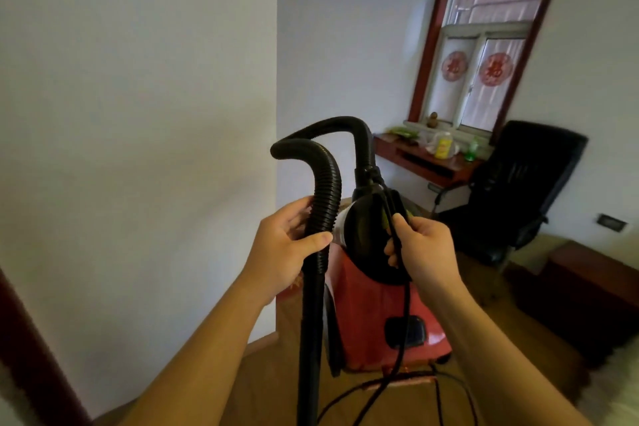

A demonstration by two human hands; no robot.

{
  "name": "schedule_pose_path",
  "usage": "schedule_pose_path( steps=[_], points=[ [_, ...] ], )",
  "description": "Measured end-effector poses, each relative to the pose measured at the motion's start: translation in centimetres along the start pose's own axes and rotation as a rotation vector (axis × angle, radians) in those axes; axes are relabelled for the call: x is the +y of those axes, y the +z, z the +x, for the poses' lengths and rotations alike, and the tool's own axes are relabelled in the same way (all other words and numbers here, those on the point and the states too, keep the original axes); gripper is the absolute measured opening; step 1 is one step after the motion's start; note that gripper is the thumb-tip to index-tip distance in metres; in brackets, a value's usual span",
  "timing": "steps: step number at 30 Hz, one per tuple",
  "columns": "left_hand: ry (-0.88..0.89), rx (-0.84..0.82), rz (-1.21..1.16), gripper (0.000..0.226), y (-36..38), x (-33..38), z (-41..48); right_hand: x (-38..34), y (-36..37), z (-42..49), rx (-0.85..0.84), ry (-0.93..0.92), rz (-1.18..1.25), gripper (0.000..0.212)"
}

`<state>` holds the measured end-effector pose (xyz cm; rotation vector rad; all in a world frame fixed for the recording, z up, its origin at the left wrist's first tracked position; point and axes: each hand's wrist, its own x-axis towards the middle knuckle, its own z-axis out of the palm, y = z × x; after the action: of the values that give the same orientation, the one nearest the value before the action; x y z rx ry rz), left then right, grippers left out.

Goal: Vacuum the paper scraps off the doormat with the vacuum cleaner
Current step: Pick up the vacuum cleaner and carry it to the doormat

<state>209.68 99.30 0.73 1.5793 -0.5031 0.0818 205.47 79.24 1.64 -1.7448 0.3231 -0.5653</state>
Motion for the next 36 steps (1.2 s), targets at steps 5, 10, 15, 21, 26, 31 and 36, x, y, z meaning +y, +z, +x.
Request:
schedule_pose_path(
  steps=[5, 10, 15, 21, 26, 31, 36],
  points=[
    [0.003, -0.115, -0.016, 0.054, -0.4, -2.4, 7.7, 0.0, 2.0, 5.3, 0.138, 0.035, -0.03, 0.037],
    [0.03, -0.192, -0.009, 0.057, 2.2, -4.5, 14.3, 1.3, 1.3, 10.4, 0.206, 0.038, -0.008, 0.038],
    [0.01, -0.228, 0.003, 0.054, 6.8, -7.5, 20.9, 4.3, -0.7, 16.7, 0.246, 0.057, -0.003, 0.039],
    [-0.038, -0.244, -0.022, 0.055, 15.4, -11.6, 29.7, 9.3, -5.3, 27.0, 0.248, 0.092, 0.005, 0.038],
    [-0.087, -0.182, -0.076, 0.056, 22.6, -13.3, 36.9, 11.5, -10.0, 36.4, 0.172, 0.101, -0.037, 0.038],
    [-0.094, -0.167, -0.112, 0.053, 28.7, -14.4, 43.4, 11.7, -13.4, 44.3, 0.104, 0.15, -0.097, 0.033],
    [-0.123, -0.205, -0.135, 0.057, 34.7, -17.5, 49.1, 15.3, -16.2, 51.4, 0.216, 0.216, -0.038, 0.032]
  ],
)
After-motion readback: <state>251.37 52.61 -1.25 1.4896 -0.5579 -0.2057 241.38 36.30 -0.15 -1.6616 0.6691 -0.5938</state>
